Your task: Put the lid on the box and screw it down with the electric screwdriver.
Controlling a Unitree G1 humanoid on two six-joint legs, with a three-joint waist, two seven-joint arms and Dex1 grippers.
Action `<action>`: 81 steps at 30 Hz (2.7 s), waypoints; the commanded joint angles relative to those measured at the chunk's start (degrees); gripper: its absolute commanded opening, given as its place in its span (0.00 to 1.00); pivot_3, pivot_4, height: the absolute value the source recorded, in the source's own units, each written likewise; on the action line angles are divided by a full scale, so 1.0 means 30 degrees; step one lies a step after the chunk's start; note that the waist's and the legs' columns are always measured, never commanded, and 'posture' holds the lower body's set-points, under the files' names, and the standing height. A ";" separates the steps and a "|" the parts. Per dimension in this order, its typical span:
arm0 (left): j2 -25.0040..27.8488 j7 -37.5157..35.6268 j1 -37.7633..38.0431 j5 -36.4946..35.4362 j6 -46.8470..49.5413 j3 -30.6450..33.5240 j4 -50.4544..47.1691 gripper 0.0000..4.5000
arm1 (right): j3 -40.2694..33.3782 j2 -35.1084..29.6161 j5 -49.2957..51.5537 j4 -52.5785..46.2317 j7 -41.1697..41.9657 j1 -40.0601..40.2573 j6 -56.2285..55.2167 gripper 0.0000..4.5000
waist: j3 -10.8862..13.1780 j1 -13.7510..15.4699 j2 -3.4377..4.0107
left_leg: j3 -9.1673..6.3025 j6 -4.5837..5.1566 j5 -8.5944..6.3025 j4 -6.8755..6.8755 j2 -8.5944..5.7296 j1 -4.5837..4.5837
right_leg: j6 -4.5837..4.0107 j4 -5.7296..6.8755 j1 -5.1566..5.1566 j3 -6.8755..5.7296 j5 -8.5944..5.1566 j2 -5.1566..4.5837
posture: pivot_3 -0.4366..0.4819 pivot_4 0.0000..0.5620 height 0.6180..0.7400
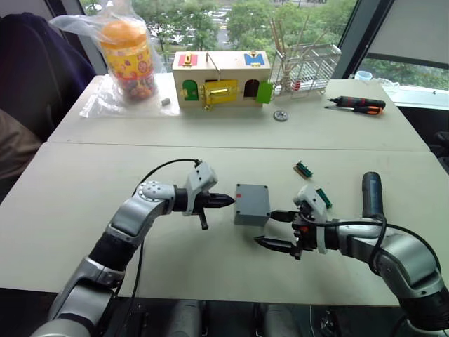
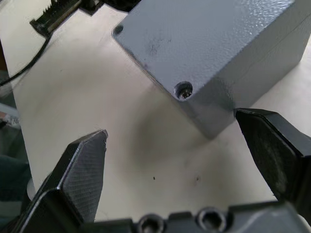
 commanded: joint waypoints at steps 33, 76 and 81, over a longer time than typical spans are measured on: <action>0.1231 0.0425 0.2128 0.1051 0.2216 -0.0380 -0.4939 0.00 | 0.3826 -0.1105 -0.7757 1.1091 0.9489 -0.6882 -1.3061 0.99 | 0.0007 -0.0039 -0.0013 | 0.0013 0.0006 -0.0003 0.0010 0.0005 -0.0003 | 0.0001 -0.0001 -0.0003 0.0005 0.0001 0.0000 | 0.48 0.27 0.72; -0.0403 0.1701 0.1341 0.2136 -0.0448 0.0227 -0.2458 0.00 | 0.0866 -0.1687 -0.6313 0.3958 0.7497 -0.2770 -0.6951 0.99 | 0.0007 0.0002 -0.0014 | 0.0007 -0.0002 0.0001 0.0023 0.0004 -0.0002 | 0.0002 0.0003 0.0006 -0.0002 0.0002 -0.0005 | 0.48 0.27 0.72; 0.0847 0.1398 0.1647 0.0550 0.1122 0.2151 -0.4437 0.00 | -0.3513 -0.1893 -0.4150 0.3006 0.5391 -0.2395 -0.3633 0.99 | 0.0008 -0.0021 -0.0014 | 0.0003 -0.0001 0.0000 0.0021 0.0009 -0.0004 | 0.0001 0.0004 0.0003 -0.0002 0.0002 -0.0007 | 0.48 0.27 0.72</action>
